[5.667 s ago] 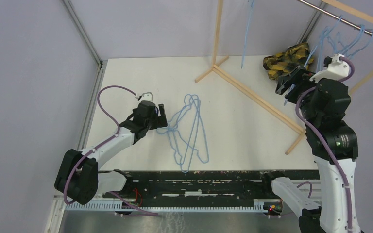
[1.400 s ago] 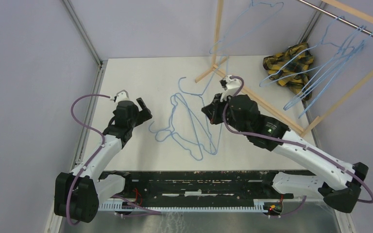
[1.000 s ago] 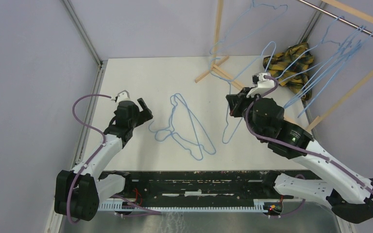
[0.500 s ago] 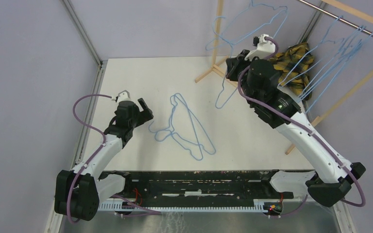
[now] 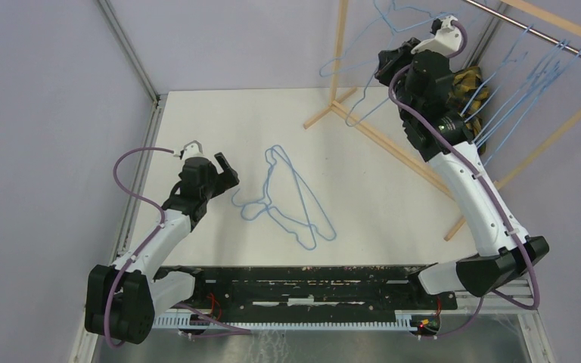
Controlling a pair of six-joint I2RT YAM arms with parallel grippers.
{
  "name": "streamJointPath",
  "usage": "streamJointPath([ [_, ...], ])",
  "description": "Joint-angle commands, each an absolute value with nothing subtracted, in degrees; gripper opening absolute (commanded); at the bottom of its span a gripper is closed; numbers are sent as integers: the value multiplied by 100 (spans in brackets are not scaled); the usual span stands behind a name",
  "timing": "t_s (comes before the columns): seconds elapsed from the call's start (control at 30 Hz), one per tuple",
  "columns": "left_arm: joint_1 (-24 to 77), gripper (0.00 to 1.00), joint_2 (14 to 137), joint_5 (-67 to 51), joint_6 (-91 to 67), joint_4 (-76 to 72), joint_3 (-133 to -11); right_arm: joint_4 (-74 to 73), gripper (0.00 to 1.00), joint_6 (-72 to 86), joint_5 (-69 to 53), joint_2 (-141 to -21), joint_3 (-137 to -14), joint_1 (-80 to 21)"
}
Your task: Organize the hangers
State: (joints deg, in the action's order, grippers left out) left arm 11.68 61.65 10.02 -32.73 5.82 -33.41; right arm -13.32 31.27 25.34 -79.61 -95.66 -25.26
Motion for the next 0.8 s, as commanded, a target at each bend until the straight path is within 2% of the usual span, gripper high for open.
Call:
streamJointPath([
  [0.0, 1160, 100, 6069, 952, -3506, 366, -3344, -857, 1, 3752, 1930, -8072, -9721, -1937],
  [0.27, 1178, 100, 6145, 1015, -3489, 377, -3356, -594, 1, 4077, 1341, -8331, -9864, -1269],
  [0.77, 1204, 99, 6187, 1020, -3457, 384, -3362, -570, 1, 4387, 1083, -8673, -9906, -680],
])
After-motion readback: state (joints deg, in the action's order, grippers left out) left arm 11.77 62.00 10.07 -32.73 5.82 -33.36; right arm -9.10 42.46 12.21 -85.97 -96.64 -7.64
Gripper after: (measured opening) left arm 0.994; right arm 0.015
